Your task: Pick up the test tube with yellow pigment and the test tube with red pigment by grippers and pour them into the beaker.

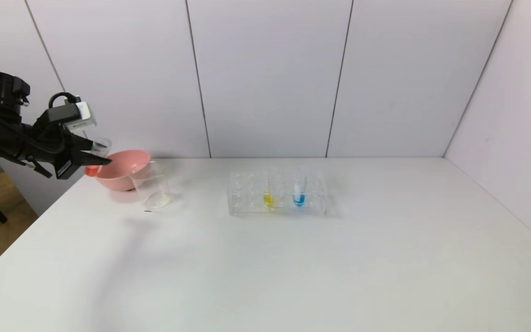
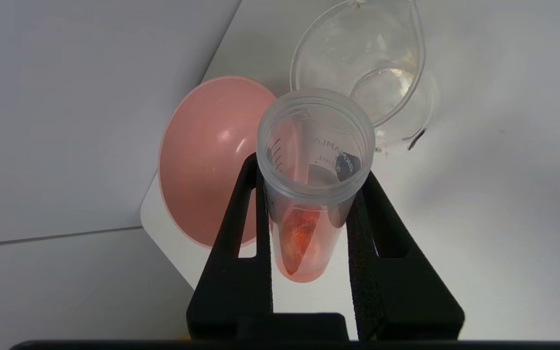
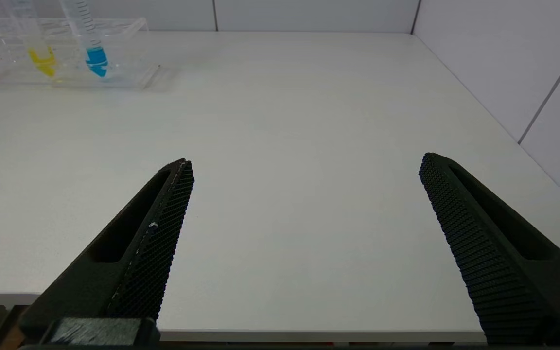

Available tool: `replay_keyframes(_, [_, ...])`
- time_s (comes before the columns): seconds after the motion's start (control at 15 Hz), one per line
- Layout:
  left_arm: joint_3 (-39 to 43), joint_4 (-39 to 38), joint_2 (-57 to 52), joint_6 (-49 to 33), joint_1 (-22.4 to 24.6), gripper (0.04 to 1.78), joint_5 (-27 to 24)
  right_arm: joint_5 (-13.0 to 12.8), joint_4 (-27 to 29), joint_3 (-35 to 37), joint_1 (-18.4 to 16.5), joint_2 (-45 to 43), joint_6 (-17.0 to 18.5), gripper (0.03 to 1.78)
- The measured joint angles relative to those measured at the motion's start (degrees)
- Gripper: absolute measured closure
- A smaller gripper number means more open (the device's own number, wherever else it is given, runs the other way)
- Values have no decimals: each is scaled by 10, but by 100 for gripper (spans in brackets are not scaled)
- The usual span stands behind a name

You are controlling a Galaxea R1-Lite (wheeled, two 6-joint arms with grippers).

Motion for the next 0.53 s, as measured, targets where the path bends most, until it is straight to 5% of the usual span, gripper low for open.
replay_keyframes(0.53, [-55,87,25,44,-24,137,95,0,0,0,0,0,0,11])
